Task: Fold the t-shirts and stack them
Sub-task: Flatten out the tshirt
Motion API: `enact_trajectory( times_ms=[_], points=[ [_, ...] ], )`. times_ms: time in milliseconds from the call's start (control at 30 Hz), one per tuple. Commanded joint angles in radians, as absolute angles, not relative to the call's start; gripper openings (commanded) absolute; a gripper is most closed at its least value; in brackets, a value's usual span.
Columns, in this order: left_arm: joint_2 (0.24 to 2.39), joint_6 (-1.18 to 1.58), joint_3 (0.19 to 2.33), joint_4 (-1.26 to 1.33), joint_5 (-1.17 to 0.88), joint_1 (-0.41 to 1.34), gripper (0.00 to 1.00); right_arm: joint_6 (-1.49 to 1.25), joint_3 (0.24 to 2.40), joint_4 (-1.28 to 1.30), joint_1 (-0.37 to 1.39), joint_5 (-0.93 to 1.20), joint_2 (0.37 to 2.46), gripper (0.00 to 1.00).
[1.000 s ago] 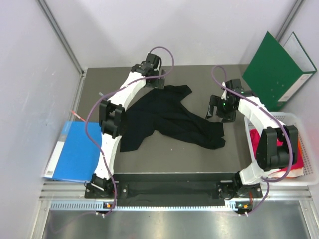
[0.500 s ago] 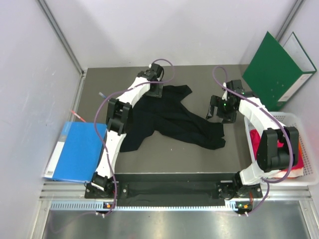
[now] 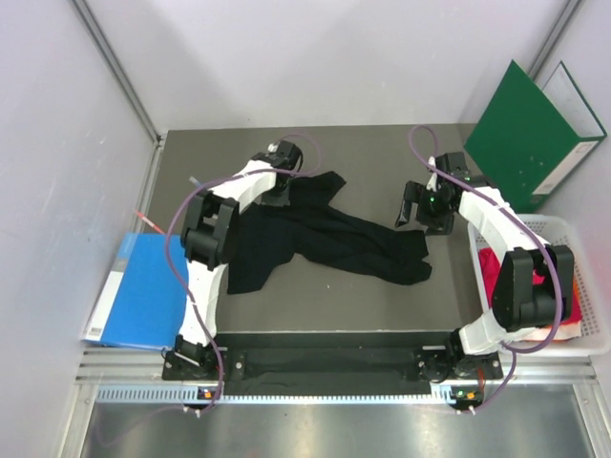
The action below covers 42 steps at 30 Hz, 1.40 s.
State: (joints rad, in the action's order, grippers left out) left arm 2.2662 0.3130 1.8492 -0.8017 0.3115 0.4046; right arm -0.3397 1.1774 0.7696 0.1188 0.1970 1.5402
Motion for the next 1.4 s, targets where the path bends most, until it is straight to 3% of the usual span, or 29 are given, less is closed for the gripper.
enact_trajectory(
  times_ms=[0,167,200,233,333,400,867,1367],
  points=[
    [2.125,0.393,1.601,-0.903,0.310,0.385,0.00,-0.324,1.172,0.733,0.103,0.213,1.520,0.88],
    [1.979,0.436,1.483,-0.910,0.264,0.388,0.03,-0.322,1.167,0.719,0.103,0.224,1.534,0.89],
    [1.961,0.437,1.482,-0.907,0.264,0.387,0.14,-0.324,1.167,0.718,0.103,0.224,1.539,0.89],
    [1.944,0.439,1.486,-0.899,0.264,0.388,0.38,-0.325,1.167,0.715,0.103,0.233,1.543,0.89],
    [1.901,0.428,1.523,-0.862,0.270,0.388,0.69,-0.328,1.170,0.712,0.103,0.242,1.552,0.89],
    [1.907,0.397,1.572,-0.841,0.290,0.390,0.75,-0.327,1.177,0.712,0.103,0.244,1.555,0.89],
    [2.227,0.129,2.003,-0.841,0.357,0.503,0.79,-0.331,1.152,0.698,0.101,0.249,1.559,0.89],
    [2.378,0.020,2.176,-0.770,0.414,0.578,0.82,-0.328,1.138,0.701,0.103,0.249,1.560,0.89]
  ],
)
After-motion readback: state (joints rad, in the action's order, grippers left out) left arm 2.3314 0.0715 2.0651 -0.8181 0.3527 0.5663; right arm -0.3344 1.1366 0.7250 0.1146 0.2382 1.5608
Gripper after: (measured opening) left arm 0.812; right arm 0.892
